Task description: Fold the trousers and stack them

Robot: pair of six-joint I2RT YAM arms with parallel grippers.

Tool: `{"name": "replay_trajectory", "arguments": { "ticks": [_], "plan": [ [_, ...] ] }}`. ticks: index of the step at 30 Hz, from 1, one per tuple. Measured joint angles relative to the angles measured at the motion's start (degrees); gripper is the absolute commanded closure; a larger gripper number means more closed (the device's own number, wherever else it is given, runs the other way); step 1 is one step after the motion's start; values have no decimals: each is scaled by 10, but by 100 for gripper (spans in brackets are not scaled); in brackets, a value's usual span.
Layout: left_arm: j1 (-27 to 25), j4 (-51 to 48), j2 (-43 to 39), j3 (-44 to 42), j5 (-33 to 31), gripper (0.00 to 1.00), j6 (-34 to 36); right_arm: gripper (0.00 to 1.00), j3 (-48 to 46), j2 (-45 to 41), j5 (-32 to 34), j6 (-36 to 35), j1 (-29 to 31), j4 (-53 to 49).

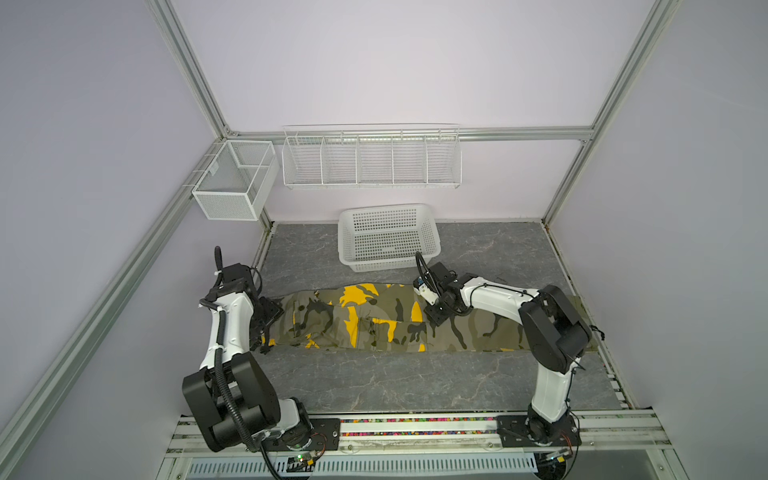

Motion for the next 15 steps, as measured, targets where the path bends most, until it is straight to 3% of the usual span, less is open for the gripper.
{"name": "replay_trajectory", "arguments": {
  "ticks": [8, 15],
  "plan": [
    [75, 32, 0, -67, 26, 22, -23, 44, -20, -26, -21, 21, -9, -12],
    [78, 86, 24, -116, 68, 31, -61, 43, -18, -49, -59, 47, -6, -14]
  ]
}}
